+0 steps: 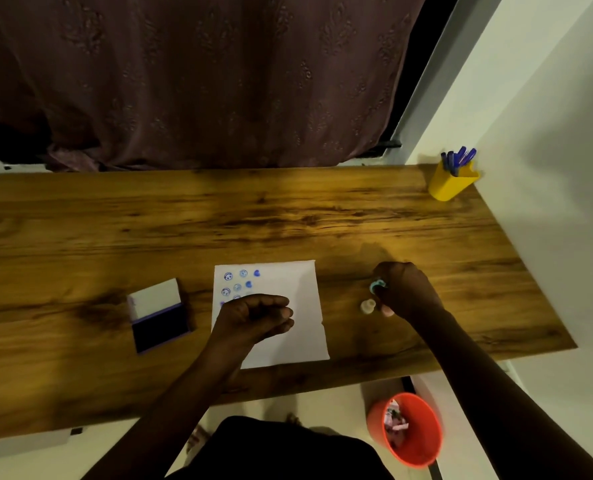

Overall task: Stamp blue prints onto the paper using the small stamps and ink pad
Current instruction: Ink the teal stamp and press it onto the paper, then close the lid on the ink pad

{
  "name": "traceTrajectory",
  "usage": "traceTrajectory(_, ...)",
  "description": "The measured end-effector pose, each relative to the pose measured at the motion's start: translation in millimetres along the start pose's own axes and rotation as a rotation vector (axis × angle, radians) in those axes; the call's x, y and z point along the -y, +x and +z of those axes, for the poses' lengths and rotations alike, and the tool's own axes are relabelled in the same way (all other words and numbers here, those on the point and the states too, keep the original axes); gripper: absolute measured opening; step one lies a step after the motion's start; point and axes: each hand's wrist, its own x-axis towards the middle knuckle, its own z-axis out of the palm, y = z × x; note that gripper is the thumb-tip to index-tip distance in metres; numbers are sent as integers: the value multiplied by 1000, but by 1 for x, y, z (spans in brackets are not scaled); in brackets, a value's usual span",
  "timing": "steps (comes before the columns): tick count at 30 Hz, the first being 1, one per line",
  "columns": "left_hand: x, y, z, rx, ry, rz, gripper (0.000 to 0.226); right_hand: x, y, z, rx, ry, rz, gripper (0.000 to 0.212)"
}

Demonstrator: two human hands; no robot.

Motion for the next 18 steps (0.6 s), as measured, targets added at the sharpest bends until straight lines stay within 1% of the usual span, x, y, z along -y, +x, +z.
traceTrajectory(1, 0, 0, -1, -9, -3, 3, 23, 0, 1, -1, -17, 10, 1, 33)
traceTrajectory(3, -2, 0, -5, -24, -14, 8, 25, 5, 3, -6, -68, 38, -12, 35)
traceTrajectory(5, -2, -1, -11, -39, -22, 7, 29, 16, 4, -11, -123, 72, -63, 38)
traceTrajectory(7, -4, -2, -19, -64, -23, 1, 30, 38, 1, -13, -155, 142, -111, 40)
traceTrajectory(9, -7, -2, -30, -88, -27, -9, 30, 67, -3, -12, -174, 198, -148, 37)
traceTrajectory(12, -13, -6, -52, -135, 6, -3, 28, 110, -8, -6, -149, 248, -238, 26)
traceTrajectory(13, -16, -8, -60, -161, 23, 1, 28, 124, -9, -4, -135, 269, -267, 26)
traceTrajectory(16, -22, -17, -86, -214, 36, 44, 26, 164, -12, 5, -81, 365, -302, 30)
traceTrajectory(18, -26, -23, -105, -263, 9, 70, 24, 188, -13, 15, -17, 422, -315, 34)
